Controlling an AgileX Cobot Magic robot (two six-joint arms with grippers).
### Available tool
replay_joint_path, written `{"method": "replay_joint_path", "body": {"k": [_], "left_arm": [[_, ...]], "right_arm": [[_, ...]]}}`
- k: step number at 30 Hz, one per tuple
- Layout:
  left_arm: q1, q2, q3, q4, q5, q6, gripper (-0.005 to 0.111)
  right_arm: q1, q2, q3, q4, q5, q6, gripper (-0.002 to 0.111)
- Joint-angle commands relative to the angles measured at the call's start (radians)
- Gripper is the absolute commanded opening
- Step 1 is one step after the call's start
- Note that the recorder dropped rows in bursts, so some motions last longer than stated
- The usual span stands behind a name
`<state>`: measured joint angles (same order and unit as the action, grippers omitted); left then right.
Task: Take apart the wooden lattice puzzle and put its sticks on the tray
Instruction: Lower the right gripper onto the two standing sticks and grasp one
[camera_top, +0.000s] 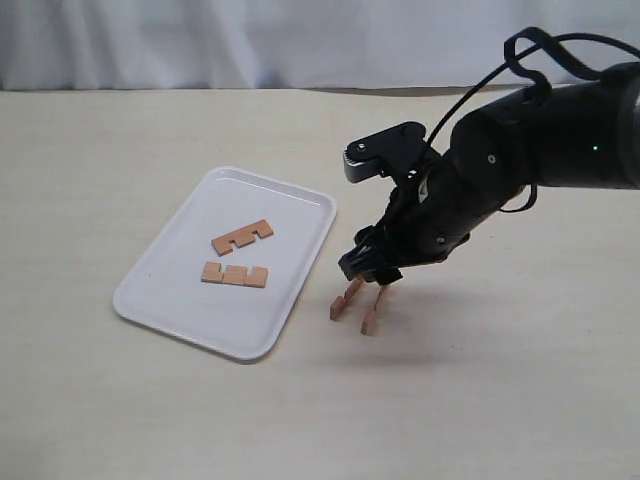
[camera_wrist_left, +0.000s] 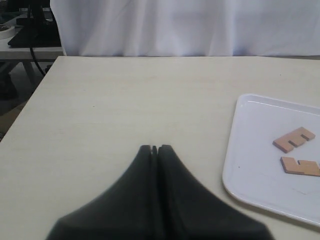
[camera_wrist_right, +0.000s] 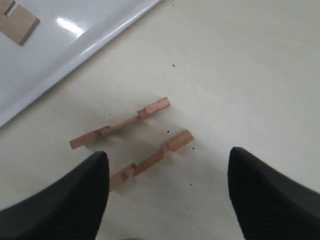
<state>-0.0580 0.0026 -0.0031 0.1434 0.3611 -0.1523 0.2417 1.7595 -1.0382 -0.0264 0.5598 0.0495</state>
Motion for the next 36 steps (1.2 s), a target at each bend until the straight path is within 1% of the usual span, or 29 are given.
{"method": "replay_joint_path", "body": {"k": [1,19,21,23,24,27,31,34,36], "left_arm": [[-0.008,-0.003,0.003,0.002,-0.006,0.001,0.000],[-0.008,-0.003,0.003,0.002,-0.006,0.001,0.000],[-0.008,-0.003,0.003,0.002,-0.006,0.001,0.000],[-0.008,-0.003,0.003,0.002,-0.006,0.001,0.000],[-0.008,-0.003,0.003,0.002,-0.006,0.001,0.000],[-0.008,-0.003,0.003,0.002,-0.006,0.001,0.000],[-0.008,-0.003,0.003,0.002,-0.006,0.001,0.000],[-0.008,-0.003,0.003,0.002,-0.006,0.001,0.000],[-0.008,-0.003,0.003,0.002,-0.006,0.001,0.000]], "right_arm": [[-0.007,0.027,0.003,0.008,-0.045,0.043,0.064],[-0.007,0.180,0.003,0.008,-0.098,0.044,0.064],[-0.007,0.181,0.003,0.008,-0.100,0.047,0.057],[-0.007,0.181,0.003,0.008,-0.100,0.047,0.039],[-0.007,0.181,0.003,0.008,-0.100,0.047,0.028],[-0.007,0.181,0.003,0.008,-0.100,0.036,0.005],[-0.007,0.170,-0.006,0.008,-0.082,0.018,0.005],[-0.007,0.149,-0.053,0.019,-0.007,0.033,0.005],[-0.007,0.142,-0.066,0.019,0.024,0.041,0.011]]}}
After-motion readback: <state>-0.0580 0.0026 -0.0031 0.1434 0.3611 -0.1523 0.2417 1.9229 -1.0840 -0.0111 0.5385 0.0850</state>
